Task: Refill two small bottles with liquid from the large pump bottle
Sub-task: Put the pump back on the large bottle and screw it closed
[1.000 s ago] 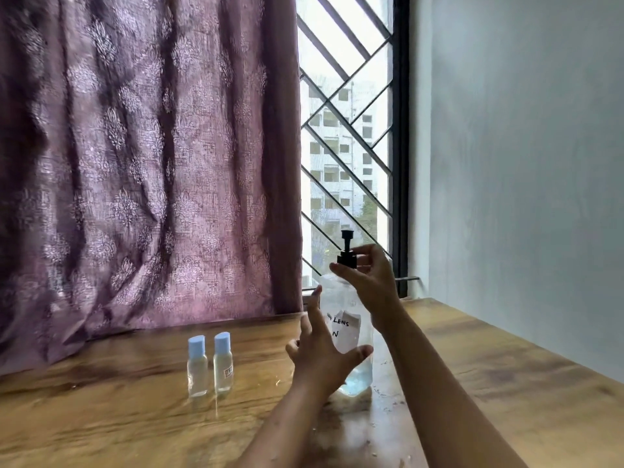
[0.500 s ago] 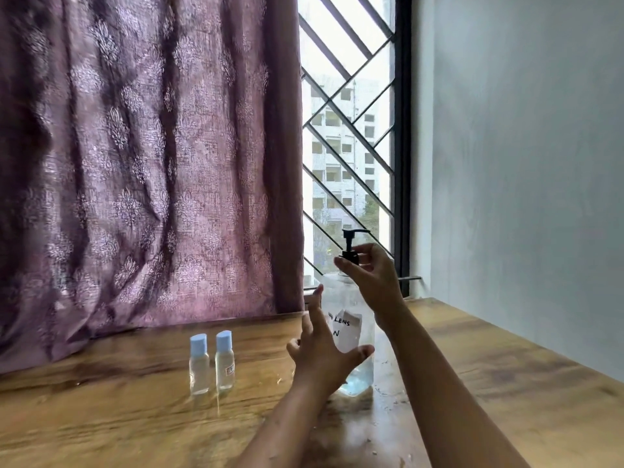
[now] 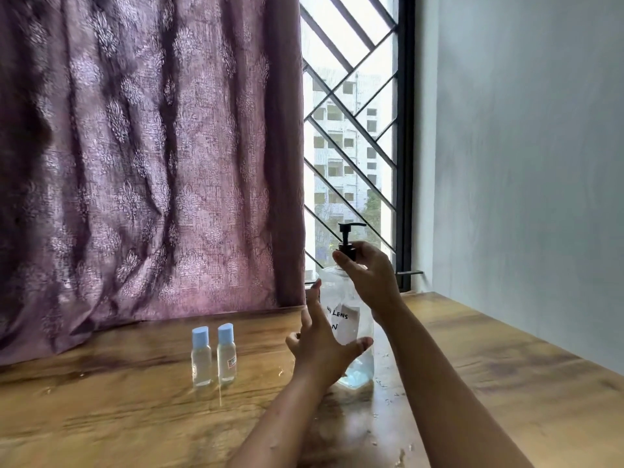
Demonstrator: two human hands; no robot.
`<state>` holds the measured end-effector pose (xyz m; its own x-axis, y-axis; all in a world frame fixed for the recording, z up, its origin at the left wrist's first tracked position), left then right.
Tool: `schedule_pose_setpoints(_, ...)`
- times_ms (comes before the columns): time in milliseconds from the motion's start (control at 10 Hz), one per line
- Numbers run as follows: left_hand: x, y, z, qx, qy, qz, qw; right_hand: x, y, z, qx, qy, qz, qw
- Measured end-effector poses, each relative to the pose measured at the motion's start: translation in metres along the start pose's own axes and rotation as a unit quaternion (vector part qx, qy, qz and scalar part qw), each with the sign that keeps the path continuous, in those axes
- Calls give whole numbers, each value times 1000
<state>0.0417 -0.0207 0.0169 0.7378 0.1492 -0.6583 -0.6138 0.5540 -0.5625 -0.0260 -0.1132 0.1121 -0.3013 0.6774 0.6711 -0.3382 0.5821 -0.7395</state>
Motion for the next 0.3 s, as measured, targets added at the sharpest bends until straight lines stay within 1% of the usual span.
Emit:
schedule_pose_setpoints(100,0,0,0,3,-12,8,1000,-1,1,2,-18,4,-7,1000)
schedule_pose_setpoints(200,0,0,1,-1,4,4,1000,-1,1,2,-21,-12,-9,1000)
schedule_pose_setpoints(300,9,1,1,31,41,22,998,5,5,0,-25,3,-4,1000)
Point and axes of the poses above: each hand's wrist, its own y-axis away from the middle knuckle, its own z-axis out of the back of the hand, x = y × z, the point moved 9 cm from there along -y, towards the middle knuckle, and after that the axes turned 2 degrees about -x, right-handed, at the moved point
